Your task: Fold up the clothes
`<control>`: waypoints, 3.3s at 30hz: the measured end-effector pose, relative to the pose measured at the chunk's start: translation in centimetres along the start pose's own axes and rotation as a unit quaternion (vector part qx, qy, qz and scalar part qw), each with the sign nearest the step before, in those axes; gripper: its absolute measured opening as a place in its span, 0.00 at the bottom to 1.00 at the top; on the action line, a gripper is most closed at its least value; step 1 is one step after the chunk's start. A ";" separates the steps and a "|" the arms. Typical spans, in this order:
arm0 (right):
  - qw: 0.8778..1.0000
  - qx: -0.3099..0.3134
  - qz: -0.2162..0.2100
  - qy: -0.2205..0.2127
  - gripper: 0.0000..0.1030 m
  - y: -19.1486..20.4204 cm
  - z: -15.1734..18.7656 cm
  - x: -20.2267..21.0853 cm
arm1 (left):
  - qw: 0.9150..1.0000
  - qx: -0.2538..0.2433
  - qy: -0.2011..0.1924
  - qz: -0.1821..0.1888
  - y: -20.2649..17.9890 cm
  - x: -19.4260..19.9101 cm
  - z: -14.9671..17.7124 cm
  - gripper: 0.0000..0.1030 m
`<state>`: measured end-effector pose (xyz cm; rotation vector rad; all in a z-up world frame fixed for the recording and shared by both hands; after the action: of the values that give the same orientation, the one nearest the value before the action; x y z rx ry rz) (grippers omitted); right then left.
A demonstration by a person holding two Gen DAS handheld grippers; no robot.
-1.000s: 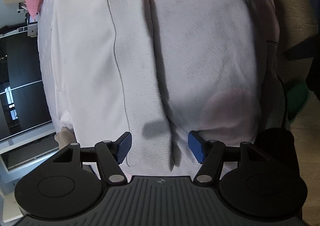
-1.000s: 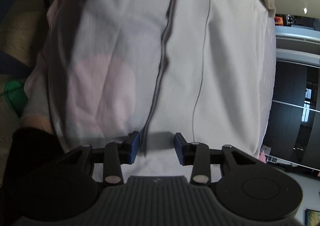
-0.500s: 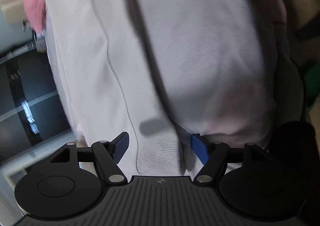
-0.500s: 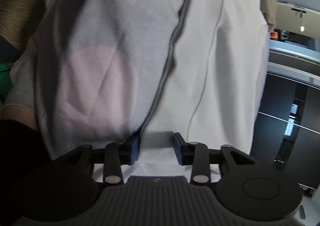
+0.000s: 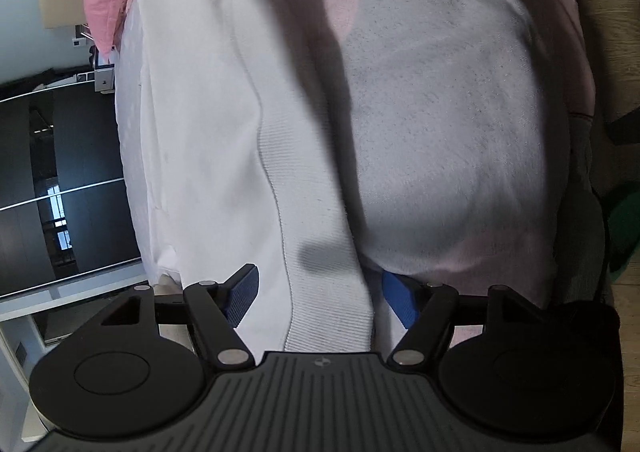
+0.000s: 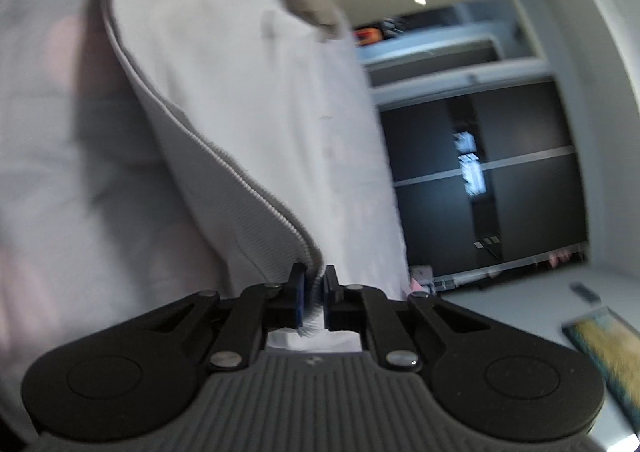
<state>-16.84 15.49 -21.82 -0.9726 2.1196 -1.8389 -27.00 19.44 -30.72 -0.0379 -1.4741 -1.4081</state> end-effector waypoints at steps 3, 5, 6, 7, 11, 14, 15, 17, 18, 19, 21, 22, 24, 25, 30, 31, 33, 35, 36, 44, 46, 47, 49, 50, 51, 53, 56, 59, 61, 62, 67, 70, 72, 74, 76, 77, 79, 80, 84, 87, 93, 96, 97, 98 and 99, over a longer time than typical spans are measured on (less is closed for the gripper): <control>0.999 -0.029 0.008 0.012 0.09 -0.9 0.5 -0.6 | 1.000 -0.005 0.001 -0.003 -0.2 -0.1 0.3 0.65; 0.999 -0.044 0.009 0.015 0.09 -1.2 0.8 -0.3 | 1.000 -0.005 0.003 -0.003 -0.4 0.1 0.5 0.65; 0.999 -0.047 0.013 0.013 0.09 -1.3 0.9 -0.4 | 1.000 -0.005 0.004 -0.003 -0.9 0.7 0.7 0.65; 0.999 -0.049 0.017 0.010 0.09 -1.5 1.0 -0.5 | 1.000 -0.006 0.006 -0.004 -1.2 0.9 0.8 0.65; 0.997 -0.069 0.034 0.005 0.09 -1.3 2.1 0.9 | 1.000 -0.011 0.008 -0.010 -1.3 1.1 0.9 0.65; 0.996 -0.079 0.030 0.014 0.09 -1.8 1.6 -0.4 | 1.000 -0.016 -0.010 -0.020 -1.3 1.5 0.7 0.64; 0.996 -0.079 0.028 0.014 0.09 -1.8 1.5 -0.5 | 1.000 -0.005 -0.019 -0.023 -1.2 1.8 0.6 0.63; 0.997 -0.073 0.025 0.011 0.09 -1.9 0.6 -0.9 | 0.998 0.032 -0.041 -0.022 -0.4 2.7 0.1 0.64; 0.997 -0.072 0.024 0.010 0.09 -1.9 0.5 -1.0 | 0.997 0.056 -0.054 -0.017 0.2 3.2 -0.3 0.63; 0.997 -0.071 0.022 0.010 0.09 -1.9 0.4 -1.1 | 0.994 0.080 -0.068 -0.013 0.8 3.7 -0.6 0.63; 0.997 -0.071 0.021 0.011 0.09 -1.8 0.4 -1.1 | 0.988 0.121 -0.092 0.007 1.7 4.7 -1.5 0.63; 0.997 -0.072 0.021 0.012 0.09 -1.8 0.4 -1.2 | 0.987 0.129 -0.096 0.015 1.8 4.9 -1.8 0.63; 0.997 -0.072 0.019 0.013 0.09 -1.7 0.4 -1.3 | 0.987 0.127 -0.097 0.016 1.4 4.9 -2.5 0.63; 0.997 -0.071 0.018 0.013 0.09 -1.6 0.4 -1.3 | 0.988 0.117 -0.096 0.004 1.1 4.7 -2.8 0.63; 0.997 -0.071 0.017 0.017 0.09 -1.6 -0.2 -2.2 | 0.992 0.113 -0.054 -0.030 0.7 3.6 -3.2 0.52; 0.997 -0.072 0.017 0.019 0.09 -1.6 -0.1 -2.2 | 0.993 0.112 -0.036 -0.033 0.6 3.3 -2.9 0.48; 0.997 -0.074 0.015 0.024 0.09 -1.6 0.1 -2.3 | 0.993 0.111 -0.001 -0.037 0.5 2.8 -2.2 0.32; 0.997 -0.073 0.012 0.026 0.09 -1.6 0.2 -2.2 | 0.991 0.117 0.055 -0.030 0.5 1.7 -0.5 0.29; 0.997 -0.072 0.011 0.026 0.09 -1.5 0.2 -2.1 | 0.989 0.124 0.081 -0.025 0.7 1.1 0.3 0.29; 0.996 -0.081 0.006 0.029 0.09 -2.1 0.1 -2.0 | 0.967 0.242 0.075 -0.001 6.1 2.1 3.1 0.06; 0.995 -0.092 0.007 0.028 0.09 -2.7 -0.2 -1.8 | 0.951 0.303 0.053 -0.010 10.3 2.8 4.0 0.05; 0.995 -0.097 0.008 0.028 0.09 -3.1 -0.3 -1.8 | 0.940 0.339 0.042 -0.009 12.1 3.3 4.8 0.04; 0.993 -0.116 0.015 0.027 0.09 -4.4 -0.5 -1.3 | 0.913 0.407 0.021 -0.003 15.3 4.5 6.8 0.04; 0.991 -0.127 0.019 0.029 0.09 -5.2 -0.6 -1.0 | 0.900 0.435 0.012 -0.002 16.9 5.1 7.8 0.04; 0.989 -0.141 0.020 0.031 0.09 -6.1 -0.7 -0.6 | 0.889 0.457 0.001 -0.001 18.2 5.8 8.6 0.04; 0.985 -0.168 0.017 0.034 0.09 -8.1 -0.8 0.4 | 0.872 0.490 -0.020 0.000 20.5 6.9 9.8 0.04; 0.979 -0.200 0.015 0.032 0.09 -11.1 -0.9 2.7 | 0.847 0.529 -0.049 0.013 21.7 9.9 11.1 0.04; 0.972 -0.234 0.004 0.029 0.09 -13.6 -1.1 5.2 | 0.820 0.567 -0.071 0.040 23.2 11.9 12.5 0.04; 0.967 -0.252 -0.005 0.026 0.09 -14.8 -1.3 6.5 | 0.802 0.589 -0.083 0.052 24.2 12.6 13.4 0.04; 0.966 -0.256 -0.007 0.025 0.09 -15.3 -1.4 6.9 | 0.793 0.600 -0.087 0.057 24.9 12.6 13.9 0.04; 0.957 -0.286 -0.027 0.031 0.09 -18.0 -1.7 6.3 | 0.787 0.607 -0.102 0.045 29.0 11.3 14.5 0.04; 0.952 -0.302 -0.036 0.034 0.09 -20.6 -1.9 4.5 | 0.797 0.594 -0.107 0.019 31.7 10.4 14.2 0.04; 0.950 -0.309 -0.038 0.038 0.09 -22.2 -2.0 2.6 | 0.800 0.590 -0.109 0.010 34.0 9.3 13.7 0.04; 0.949 -0.311 -0.041 0.044 0.09 -23.4 -2.0 0.0 | 0.803 0.586 -0.109 0.006 36.2 7.5 13.1 0.04; 0.946 -0.315 -0.047 0.051 0.09 -24.5 -2.0 -2.9 | 0.805 0.584 -0.105 0.008 38.4 5.3 12.5 0.04; 0.945 -0.318 -0.050 0.058 0.09 -25.1 -1.9 -4.6 | 0.806 0.583 -0.104 0.012 39.5 4.1 12.1 0.04; 0.942 -0.324 -0.056 0.073 0.09 -25.5 -1.7 -8.1 | 0.809 0.579 -0.099 0.018 41.3 1.4 11.3 0.04; 0.940 -0.326 -0.059 0.081 0.09 -25.7 -1.6 -9.8 | 0.812 0.576 -0.096 0.021 42.2 -0.1 10.7 0.04; 0.930 -0.343 -0.073 0.114 0.09 -25.7 -1.4 -17.3 | 0.826 0.558 -0.068 0.042 44.7 -6.8 8.4 0.04; 0.919 -0.358 -0.086 0.141 0.09 -24.5 -1.2 -22.9 | 0.824 0.559 -0.045 0.074 45.4 -12.2 7.1 0.04; 0.904 -0.370 -0.104 0.190 0.09 -20.8 0.1 -32.3 | 0.832 0.543 0.000 0.116 44.2 -21.7 4.8 0.04; 0.896 -0.378 -0.103 0.211 0.00 -19.0 1.2 -35.7 | 0.823 0.552 0.020 0.129 43.2 -25.4 4.5 0.07; 0.894 -0.379 -0.103 0.217 0.00 -18.5 1.5 -36.8 | 0.820 0.557 0.025 0.129 42.9 -26.4 4.6 0.08; 0.889 -0.385 -0.106 0.224 0.00 -17.9 2.0 -37.4 | 0.815 0.564 0.027 0.130 42.6 -27.2 4.6 0.10; 0.884 -0.392 -0.109 0.231 0.00 -17.4 2.5 -38.0 | 0.809 0.572 0.028 0.132 42.4 -28.0 4.7 0.12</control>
<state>20.07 34.67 -16.80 -0.9973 3.3113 -1.3621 9.61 52.65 -18.12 0.5298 -1.9548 -0.1307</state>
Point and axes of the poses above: each gripper's, at about its wrist camera, not at the fingertips, and x roughly against the way its jaws point, y to its left, z to its underside, the point moved 5 cm from there along -x, roughly the way its jaws point, and after that the axes turned 3 degrees about z, right-handed, at the moved point
